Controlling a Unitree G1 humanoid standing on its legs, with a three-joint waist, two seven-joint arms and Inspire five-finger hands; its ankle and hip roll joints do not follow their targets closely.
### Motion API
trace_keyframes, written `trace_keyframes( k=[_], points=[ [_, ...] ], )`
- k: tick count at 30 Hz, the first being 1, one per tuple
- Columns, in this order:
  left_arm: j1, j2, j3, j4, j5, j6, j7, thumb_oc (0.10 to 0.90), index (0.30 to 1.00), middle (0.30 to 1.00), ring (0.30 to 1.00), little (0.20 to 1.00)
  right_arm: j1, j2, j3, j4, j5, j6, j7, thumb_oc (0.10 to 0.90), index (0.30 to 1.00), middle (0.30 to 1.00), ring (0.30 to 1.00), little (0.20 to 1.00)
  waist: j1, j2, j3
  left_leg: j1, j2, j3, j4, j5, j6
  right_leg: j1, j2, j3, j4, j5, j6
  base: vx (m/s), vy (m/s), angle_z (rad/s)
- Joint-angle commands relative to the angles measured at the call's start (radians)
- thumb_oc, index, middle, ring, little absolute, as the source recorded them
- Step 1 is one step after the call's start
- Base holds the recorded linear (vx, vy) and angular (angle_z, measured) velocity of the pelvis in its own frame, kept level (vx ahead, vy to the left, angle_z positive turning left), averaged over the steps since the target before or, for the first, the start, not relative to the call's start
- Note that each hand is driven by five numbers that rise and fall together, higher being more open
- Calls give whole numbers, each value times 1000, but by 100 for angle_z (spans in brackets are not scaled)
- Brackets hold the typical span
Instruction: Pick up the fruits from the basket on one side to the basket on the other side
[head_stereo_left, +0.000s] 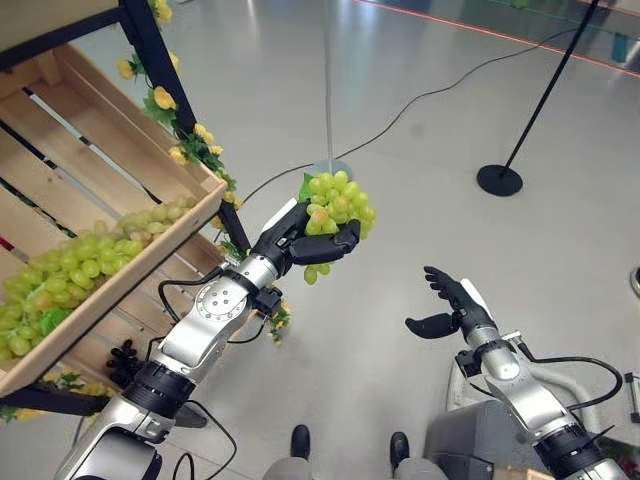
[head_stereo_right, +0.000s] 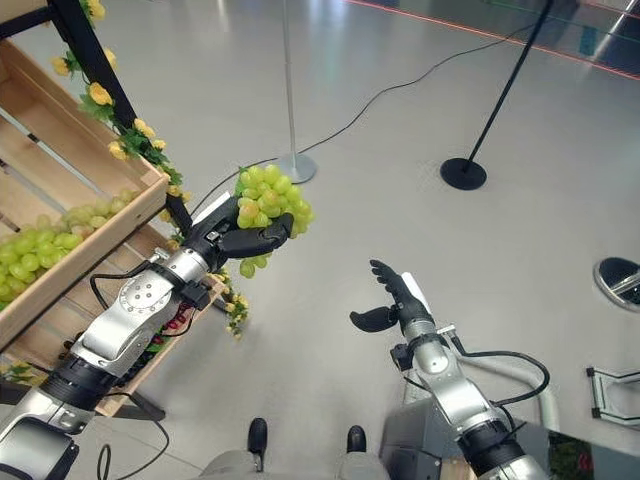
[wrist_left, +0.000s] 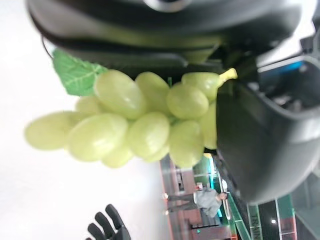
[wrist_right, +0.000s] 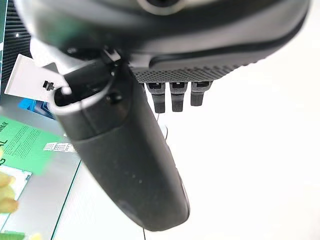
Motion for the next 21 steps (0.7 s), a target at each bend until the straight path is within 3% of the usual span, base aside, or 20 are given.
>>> trace_keyframes(
  k=[1,5,14,21],
  points=[
    [-121,-42,82,-80,5,-132,-10,400,300,300,300,300,-53,-27,-39,-33,-12,-95,-39,800,900,900,900,900,12,0,-122,38,-9,3,2,-66,-7,26,-24,-67,12,-4,2,26,-66,-2],
    [-137,-36,81,-117,-66,-113,-68,400,300,300,300,300,-73,0,3,6,-3,-78,-64,800,900,900,900,900,31,8,-127,34,-7,-17,2,-62,-17,43,-28,-95,12,-16,-2,25,-66,6],
    [-110,-34,117,-238,-233,-82,-76,400,300,300,300,300,-62,68,69,101,-11,-65,-103,800,900,900,900,900,73,23,-133,17,-4,-56,2,-49,-30,65,-34,-132,7,-31,-5,22,-49,21],
    [-48,-34,148,-295,-216,-79,-93,400,300,300,300,300,-52,89,90,124,-10,-59,-112,800,900,900,900,900,107,22,-129,2,-7,-86,2,-42,-35,77,-32,-155,5,-41,-12,9,-39,18]
  ],
)
